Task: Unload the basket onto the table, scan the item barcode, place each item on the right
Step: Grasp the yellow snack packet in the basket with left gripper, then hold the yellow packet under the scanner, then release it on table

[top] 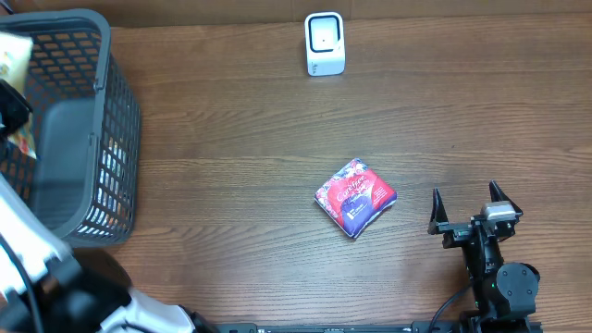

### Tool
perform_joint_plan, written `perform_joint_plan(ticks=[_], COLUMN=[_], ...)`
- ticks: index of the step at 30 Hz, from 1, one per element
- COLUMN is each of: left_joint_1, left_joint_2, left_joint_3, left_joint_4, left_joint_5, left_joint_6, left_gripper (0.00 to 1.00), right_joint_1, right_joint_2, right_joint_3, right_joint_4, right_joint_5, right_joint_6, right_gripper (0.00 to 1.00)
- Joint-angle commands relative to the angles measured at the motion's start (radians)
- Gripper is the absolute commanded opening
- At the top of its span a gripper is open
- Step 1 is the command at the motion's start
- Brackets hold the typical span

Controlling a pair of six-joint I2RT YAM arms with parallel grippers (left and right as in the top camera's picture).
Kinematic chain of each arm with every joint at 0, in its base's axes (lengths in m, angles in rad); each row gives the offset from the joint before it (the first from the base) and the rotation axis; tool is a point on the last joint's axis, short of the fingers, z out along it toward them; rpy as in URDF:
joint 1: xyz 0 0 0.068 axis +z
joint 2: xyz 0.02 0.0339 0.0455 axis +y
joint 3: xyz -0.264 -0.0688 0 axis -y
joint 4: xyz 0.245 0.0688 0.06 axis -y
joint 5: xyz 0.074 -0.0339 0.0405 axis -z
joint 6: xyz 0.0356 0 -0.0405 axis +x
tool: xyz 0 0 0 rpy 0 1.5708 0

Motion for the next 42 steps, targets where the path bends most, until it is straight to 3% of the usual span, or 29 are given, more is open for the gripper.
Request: perform_joint_plan(ticks=[1,8,14,17,24,32,33,36,39,42], left_joint_1=[-0.064,-0.377,-0.704,-0.819,-0.992,-1.127,-1.135,-1.149,-1.145,-1.131], left_joint_2=[-0.166,-0.258,-0.183,-0.115,0.048,0.240,0.258,0.302,0.304,0.303], left_joint_3=[0.035,0.035,-0.006,-0.037,-0.188,-0.288,-0.288,-0.287,-0.281,-0.216], left_joint_4=[-0.002,-0.069,-0.170,-0.237,-0.267,-0.219,-0.219,-0.224,-0.240,-0.303], left_joint_5=[0.213,0.256,0.073,-0.048,-0.100,-0.101,-0.101,-0.102,-0.100,-0.100], left_joint_6=[-0.014,-0.013,-0.015,-0.089,-0.180,-0.187,-0.187,-0.187,-0.187,-0.183], left_gripper=[0.04,0.04,0.04,0.04,0.04,0.04,0.08,0.43,1.00,1.00], right_joint_1=[0.005,0.005,0.005,0.005,0.005,0.005,0.005,0.005,0.005,0.005], right_joint_2=[-0.012,-0.012,-0.012,-0.012,-0.012,-0.012,-0.012,-0.012,-0.012,-0.012], right_joint_3=[-0.010,-0.010,-0.010,-0.010,-0.010,-0.010,-0.010,-0.010,-0.010,-0.010], right_joint_4=[0.006,0.006,0.006,0.006,0.006,0.006,0.006,0.006,0.006,0.006], right_joint_5=[0.006,0.006,0.006,0.006,0.006,0.006,0.006,0.006,0.006,0.006], right_joint_6=[-0.001,-0.001,-0.001,-0.001,-0.001,-0.001,-0.001,-0.001,-0.001,-0.001], right_gripper=[1.00,1.00,1.00,1.00,1.00,1.00,1.00,1.00,1.00,1.00])
